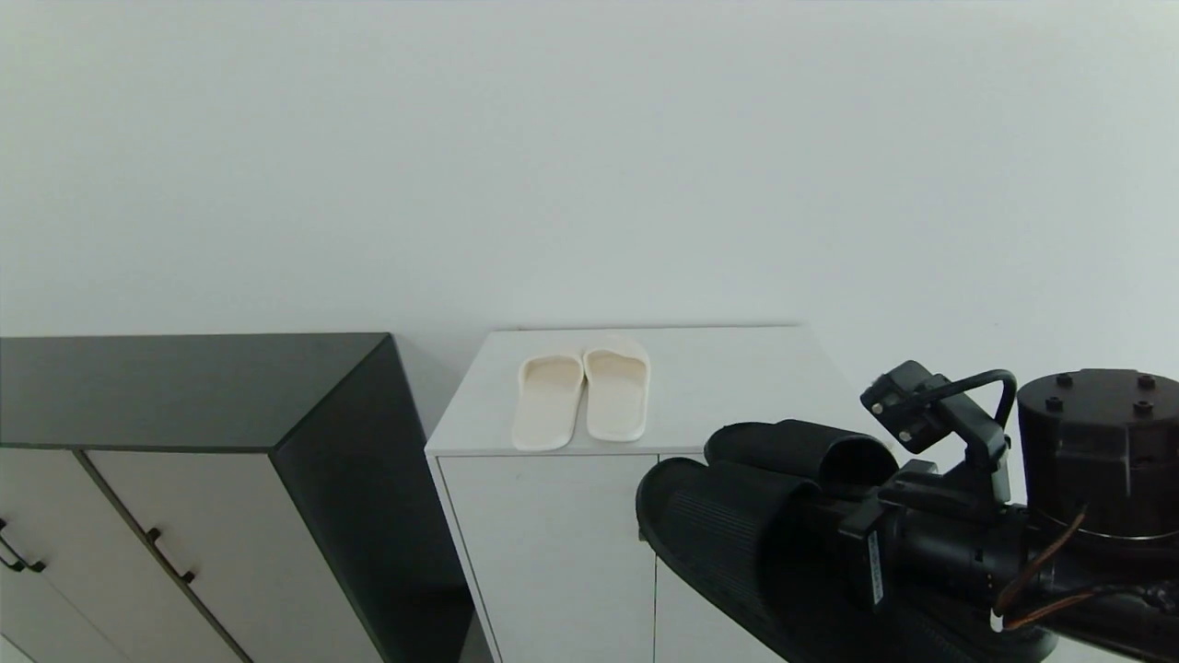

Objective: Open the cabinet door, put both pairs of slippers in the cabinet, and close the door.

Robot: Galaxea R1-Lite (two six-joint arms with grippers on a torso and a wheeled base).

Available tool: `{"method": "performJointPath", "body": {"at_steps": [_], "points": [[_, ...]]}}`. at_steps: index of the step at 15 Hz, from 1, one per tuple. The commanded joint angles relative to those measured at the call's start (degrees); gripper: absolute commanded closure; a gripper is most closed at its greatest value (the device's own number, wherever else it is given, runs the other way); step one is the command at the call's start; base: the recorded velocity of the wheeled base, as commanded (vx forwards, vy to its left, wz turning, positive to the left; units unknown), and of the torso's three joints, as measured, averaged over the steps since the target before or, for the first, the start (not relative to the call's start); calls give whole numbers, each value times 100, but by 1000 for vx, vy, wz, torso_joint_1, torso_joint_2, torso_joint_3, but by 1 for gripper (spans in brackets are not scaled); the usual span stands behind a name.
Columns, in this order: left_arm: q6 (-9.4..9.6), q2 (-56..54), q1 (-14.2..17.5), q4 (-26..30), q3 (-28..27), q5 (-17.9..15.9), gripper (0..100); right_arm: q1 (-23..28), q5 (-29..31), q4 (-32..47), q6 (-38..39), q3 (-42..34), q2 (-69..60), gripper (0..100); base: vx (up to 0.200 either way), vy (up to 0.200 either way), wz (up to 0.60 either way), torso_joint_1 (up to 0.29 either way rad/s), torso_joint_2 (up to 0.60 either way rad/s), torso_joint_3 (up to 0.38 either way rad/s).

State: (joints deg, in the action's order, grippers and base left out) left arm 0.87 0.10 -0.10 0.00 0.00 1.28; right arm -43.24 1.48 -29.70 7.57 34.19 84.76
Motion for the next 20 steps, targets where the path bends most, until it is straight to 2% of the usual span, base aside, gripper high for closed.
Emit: {"method": "performJointPath", "body": {"at_steps": [1,6,13,14,20], "points": [[1,-1,1,0,0,4,100,0,2,-1,-1,-9,23,100,0,0,0,0,0,0],[1,-1,1,0,0,13,100,0,19,-1,-1,-80,23,100,0,0,0,-15,32,17],[-7,-1,1,0,0,4,100,0,19,-1,-80,-115,23,100,0,0,0,-176,413,229],[-43,-1,1,-9,0,21,0,-9,19,-1,-89,-115,23,100,0,0,0,-217,554,315],[-34,-1,1,-9,0,21,0,-44,19,-1,-98,-176,32,100,0,0,0,-220,543,319]]}}
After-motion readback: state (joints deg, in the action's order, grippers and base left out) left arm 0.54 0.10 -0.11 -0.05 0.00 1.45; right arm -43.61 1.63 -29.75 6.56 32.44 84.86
